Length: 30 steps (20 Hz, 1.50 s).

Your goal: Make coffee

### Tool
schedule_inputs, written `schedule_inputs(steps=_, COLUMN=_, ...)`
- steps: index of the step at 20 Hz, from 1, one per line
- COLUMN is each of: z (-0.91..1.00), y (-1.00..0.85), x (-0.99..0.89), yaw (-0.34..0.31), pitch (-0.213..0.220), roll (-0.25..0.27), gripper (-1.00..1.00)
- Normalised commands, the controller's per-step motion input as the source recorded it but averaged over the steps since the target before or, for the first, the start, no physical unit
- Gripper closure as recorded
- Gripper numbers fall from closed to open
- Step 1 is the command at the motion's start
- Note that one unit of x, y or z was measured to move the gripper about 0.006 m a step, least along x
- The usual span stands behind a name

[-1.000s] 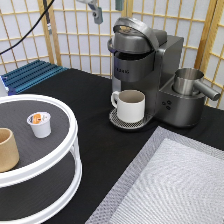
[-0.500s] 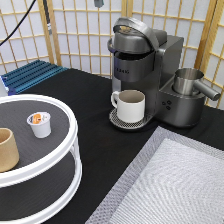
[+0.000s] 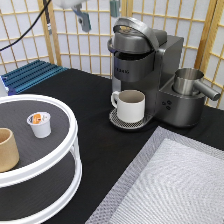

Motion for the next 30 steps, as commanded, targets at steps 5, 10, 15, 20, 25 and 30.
schedule_inputs(steps=5, z=-0.34, y=0.3, x=0.07, yaw=-0.038, pitch=0.086, roll=0.0, gripper=-1.0)
schedule_inputs(steps=10, z=-0.08, y=0.31, x=-0.14, yaw=0.009, pitch=0.023, roll=0.0, gripper=-1.0)
schedule_inputs(steps=15, z=0.03, y=0.46, x=-0.11, yaw=0.04, pitch=0.0, roll=0.0, gripper=-1.0)
schedule_inputs(steps=20, z=-0.05, y=0.45, x=-0.15, yaw=0.042, pitch=0.0, roll=0.0, gripper=-1.0)
schedule_inputs(steps=25, z=0.27, y=0.56, x=0.0, yaw=0.04, pitch=0.033, roll=-0.002, gripper=-1.0)
schedule_inputs(steps=30, z=0.23, y=0.67, x=0.0, yaw=0.038, pitch=0.045, roll=0.0, gripper=-1.0)
